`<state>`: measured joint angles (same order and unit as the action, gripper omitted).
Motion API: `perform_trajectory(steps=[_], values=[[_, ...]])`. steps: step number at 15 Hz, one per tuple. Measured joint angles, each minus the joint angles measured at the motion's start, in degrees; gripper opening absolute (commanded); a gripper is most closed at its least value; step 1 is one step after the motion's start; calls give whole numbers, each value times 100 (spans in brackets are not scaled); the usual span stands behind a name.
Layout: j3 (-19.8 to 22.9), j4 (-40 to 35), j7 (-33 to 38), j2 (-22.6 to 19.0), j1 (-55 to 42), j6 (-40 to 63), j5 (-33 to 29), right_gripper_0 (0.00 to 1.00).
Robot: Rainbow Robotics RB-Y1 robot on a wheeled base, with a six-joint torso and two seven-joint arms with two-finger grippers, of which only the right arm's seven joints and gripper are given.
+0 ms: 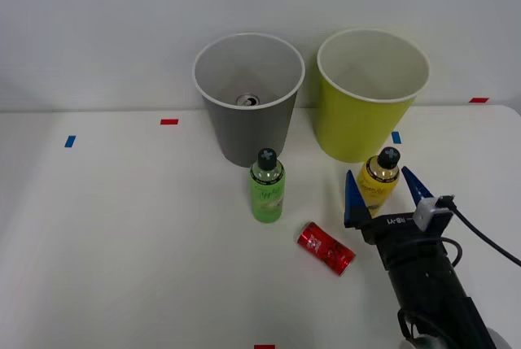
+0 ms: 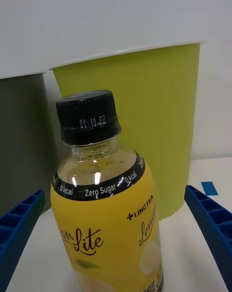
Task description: Put cans in the gray bin, plastic bottles in the light green bin
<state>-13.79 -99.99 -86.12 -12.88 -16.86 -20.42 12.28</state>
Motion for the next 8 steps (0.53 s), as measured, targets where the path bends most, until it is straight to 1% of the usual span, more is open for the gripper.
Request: perform_trajectory(steps=[8], values=[[-1,-2,-73,39,176,299,15,100]])
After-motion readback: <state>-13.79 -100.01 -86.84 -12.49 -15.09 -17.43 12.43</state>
